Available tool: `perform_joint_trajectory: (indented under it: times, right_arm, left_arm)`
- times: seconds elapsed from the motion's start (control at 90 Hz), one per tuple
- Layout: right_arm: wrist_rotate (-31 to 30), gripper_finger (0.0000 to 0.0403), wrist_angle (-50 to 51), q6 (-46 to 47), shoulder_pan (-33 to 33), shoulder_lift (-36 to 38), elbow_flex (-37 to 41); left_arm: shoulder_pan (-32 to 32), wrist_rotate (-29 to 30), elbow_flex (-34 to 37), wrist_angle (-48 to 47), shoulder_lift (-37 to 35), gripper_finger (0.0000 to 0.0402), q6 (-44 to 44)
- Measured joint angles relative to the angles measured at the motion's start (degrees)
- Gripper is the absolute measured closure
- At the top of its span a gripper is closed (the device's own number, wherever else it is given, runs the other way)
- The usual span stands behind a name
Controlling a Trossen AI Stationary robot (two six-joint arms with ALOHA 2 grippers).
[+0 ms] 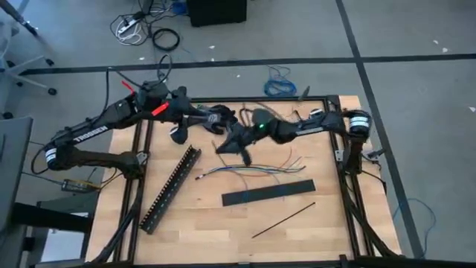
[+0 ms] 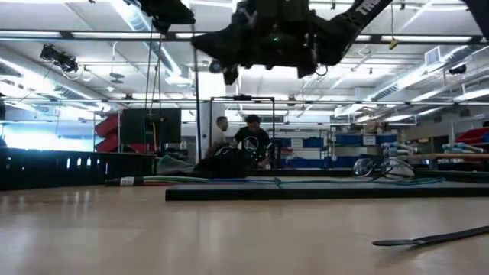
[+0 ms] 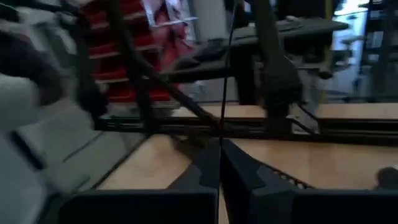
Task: Ziptie cables
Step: Wrap the black zip tie on the cable wires
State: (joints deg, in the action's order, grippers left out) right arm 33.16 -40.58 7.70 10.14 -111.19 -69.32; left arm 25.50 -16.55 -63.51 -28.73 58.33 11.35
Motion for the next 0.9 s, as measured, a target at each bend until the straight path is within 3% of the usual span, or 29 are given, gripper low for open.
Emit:
perform_joint_trajectory:
  times: [0.233,0.389,0.6,0.9]
  right_arm:
    - [5.4,0.0403,1.1,-0.4,-0.2,-11.1,-12.6]
    - [9.8,0.0403,4.2,2.4,-2.5,-16.4,-14.4]
    - [7.7,0.0403,16.3,-0.1,-5.7,-17.2,-14.5]
    - [6.2,0.0399,17.8,1.5,-6.7,-17.2,-14.5]
  left_arm:
    - [0.0,0.1,0.0,-3.1,-0.9,0.0319,0.0]
    - [0.0,0.1,0.1,-6.1,-1.5,0.0319,0.0]
    - [0.0,0.1,0.1,-5.1,-1.8,0.0319,0.5]
    - [0.0,0.0,0.1,-4.4,-1.8,0.0319,0.4]
